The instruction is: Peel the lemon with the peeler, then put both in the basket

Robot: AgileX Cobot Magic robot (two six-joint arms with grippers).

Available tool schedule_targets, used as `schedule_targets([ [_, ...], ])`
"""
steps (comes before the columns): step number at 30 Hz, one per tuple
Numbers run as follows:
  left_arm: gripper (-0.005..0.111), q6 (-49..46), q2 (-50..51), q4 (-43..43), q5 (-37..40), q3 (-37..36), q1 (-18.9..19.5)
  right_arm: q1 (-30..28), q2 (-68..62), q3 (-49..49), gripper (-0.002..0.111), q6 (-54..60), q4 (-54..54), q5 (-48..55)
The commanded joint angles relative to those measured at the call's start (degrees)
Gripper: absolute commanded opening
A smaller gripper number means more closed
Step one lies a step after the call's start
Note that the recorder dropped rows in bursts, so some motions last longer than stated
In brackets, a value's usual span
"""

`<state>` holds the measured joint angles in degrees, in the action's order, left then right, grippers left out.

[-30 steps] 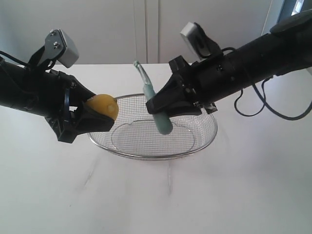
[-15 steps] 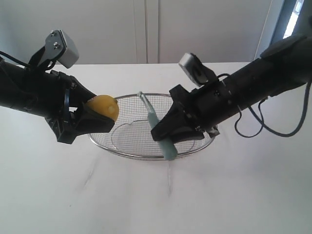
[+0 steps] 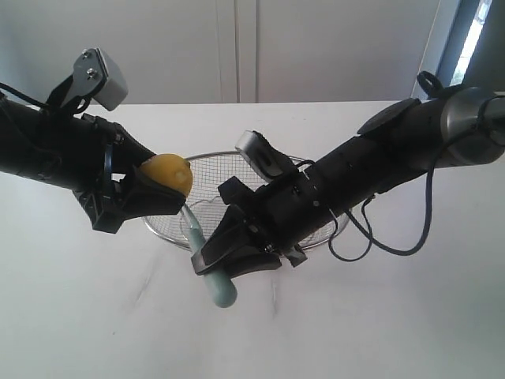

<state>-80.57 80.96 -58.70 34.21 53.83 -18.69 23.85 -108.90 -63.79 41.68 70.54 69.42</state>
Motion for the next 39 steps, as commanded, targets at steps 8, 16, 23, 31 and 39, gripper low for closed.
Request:
schedule_targets([
  [8, 0.000, 0.24, -0.29, -1.67, 1.46, 0.01, -0.41, 0.02, 0.20, 0.18, 0.000, 0.39, 4.19, 0.54],
  [16, 0.000, 0.24, -0.29, -1.67, 1.46, 0.01, -0.41, -2.21, 0.20, 0.18, 0.000, 0.39, 4.58, 0.54],
  [23, 0.000, -0.31, -0.29, -1.00, 0.74, 0.01, -0.41, -2.21, 0.20, 0.18, 0.000, 0.08, 4.58, 0.54],
  [31, 0.000, -0.41, 1.59, -0.36, -1.50, 0.01, -0.41, 0.13, 0.20, 0.55, 0.000, 0.12, 4.37, 0.54],
  [39, 0.000, -0.41, 4.68, -0.36, -1.01, 0.01, -0.41, 0.13, 0.20, 0.55, 0.000, 0.12, 4.37, 0.54],
])
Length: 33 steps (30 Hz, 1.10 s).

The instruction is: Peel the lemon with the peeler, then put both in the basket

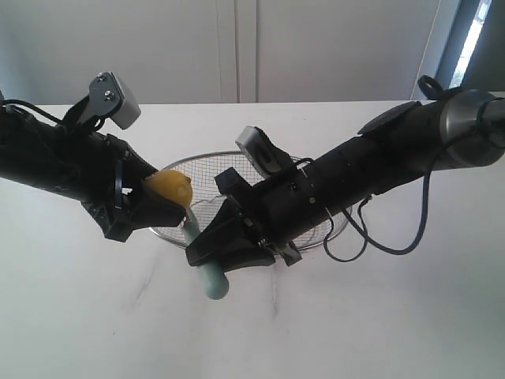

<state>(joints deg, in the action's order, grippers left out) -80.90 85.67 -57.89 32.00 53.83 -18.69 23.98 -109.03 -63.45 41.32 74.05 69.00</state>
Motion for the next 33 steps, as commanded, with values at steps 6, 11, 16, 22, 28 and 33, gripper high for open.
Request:
schedule_targets([
  [6, 0.000, -0.08, -0.03, -1.17, 1.76, 0.01, -0.41, -2.25, 0.56, 0.11, 0.000, 0.48, 1.13, 0.96],
  [11, 0.000, -0.08, -0.03, -1.17, 2.24, 0.01, -0.41, -5.31, 2.46, 0.11, 0.000, 0.48, 1.63, 0.96],
  [16, 0.000, -0.08, -0.03, -1.17, 2.24, 0.01, -0.41, -8.20, 6.49, 0.11, 0.000, 0.48, 1.67, 0.96],
  [22, 0.000, -0.08, -1.70, -1.48, 3.98, 0.59, -0.41, -11.56, 11.73, 0.11, 0.000, 0.48, -0.09, 0.96],
  [28, 0.000, 0.06, -9.00, -1.74, 7.44, 2.34, -0.41, -12.00, 12.37, 0.11, 0.000, 0.59, -2.52, 0.96],
  [33, 0.000, 0.17, -12.80, -1.74, 7.52, 2.23, -0.41, -12.00, 12.37, 0.22, 0.000, 0.42, -5.00, 0.96],
])
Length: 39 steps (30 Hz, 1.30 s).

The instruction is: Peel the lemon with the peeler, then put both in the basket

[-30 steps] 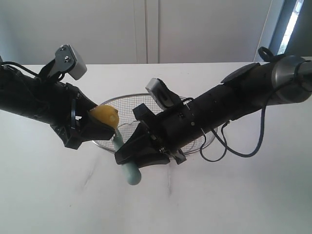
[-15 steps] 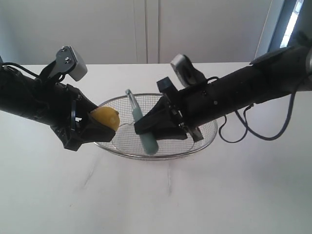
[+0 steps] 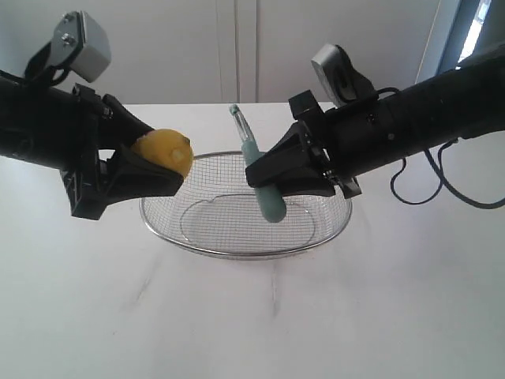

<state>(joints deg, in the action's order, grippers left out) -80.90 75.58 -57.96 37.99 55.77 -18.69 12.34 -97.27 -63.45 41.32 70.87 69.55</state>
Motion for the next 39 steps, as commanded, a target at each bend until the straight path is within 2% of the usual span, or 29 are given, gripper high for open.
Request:
schedule_targets([
  [1, 0.000, 0.16, -2.96, -1.68, 1.54, 0.28, -0.41, -0.36, 0.51, 0.22, 0.000, 0.42, -2.09, 0.41],
  [6, 0.000, 0.16, -2.96, -1.55, 1.18, 0.28, -0.41, 0.67, 0.38, 0.22, 0.000, 0.42, -2.22, 0.41],
  [21, 0.000, 0.16, -2.96, -1.55, 1.15, 0.18, -0.41, 11.78, -6.45, 0.22, 0.000, 0.01, -0.06, 0.41],
  [39, 0.000, 0.16, -0.34, -1.09, 1.31, 0.21, -0.41, 12.16, -3.18, 0.12, 0.000, -1.35, 1.94, 0.41],
])
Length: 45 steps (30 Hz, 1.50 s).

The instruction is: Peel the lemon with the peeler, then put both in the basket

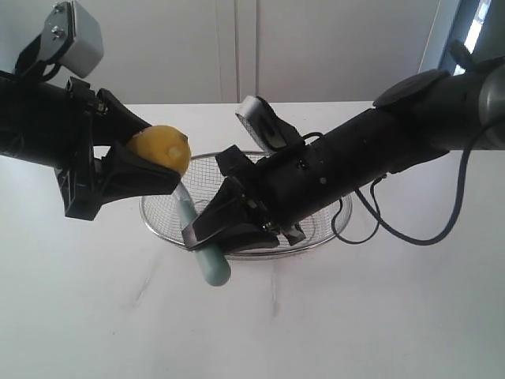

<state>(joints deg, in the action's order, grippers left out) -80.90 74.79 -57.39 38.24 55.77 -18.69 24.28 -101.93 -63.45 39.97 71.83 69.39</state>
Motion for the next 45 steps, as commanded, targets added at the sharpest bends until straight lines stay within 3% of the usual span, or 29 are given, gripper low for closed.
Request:
schedule_targets([
  [1, 0.000, 0.16, 0.56, -1.65, 1.05, 0.21, -0.41, 0.22, 1.74, 0.12, 0.000, 0.00, 0.99, 0.58],
  [19, 0.000, 0.16, 0.69, -1.65, 1.06, 0.21, -0.41, -0.34, 3.85, 0.12, 0.000, 0.00, 0.64, 0.58],
  [36, 0.000, 0.16, 0.69, -1.65, 1.27, 0.21, -0.41, -9.62, 14.46, 0.12, 0.000, -0.13, -0.99, 0.58],
  [40, 0.000, 0.16, 0.59, -1.65, 1.39, 0.21, -0.41, -13.62, 15.55, 0.22, 0.000, -0.34, -5.97, 0.58],
  [45, 0.000, 0.16, 0.59, -1.65, 1.39, 0.21, -0.41, -13.50, 11.80, 0.90, 0.000, -3.21, -11.26, -0.29],
])
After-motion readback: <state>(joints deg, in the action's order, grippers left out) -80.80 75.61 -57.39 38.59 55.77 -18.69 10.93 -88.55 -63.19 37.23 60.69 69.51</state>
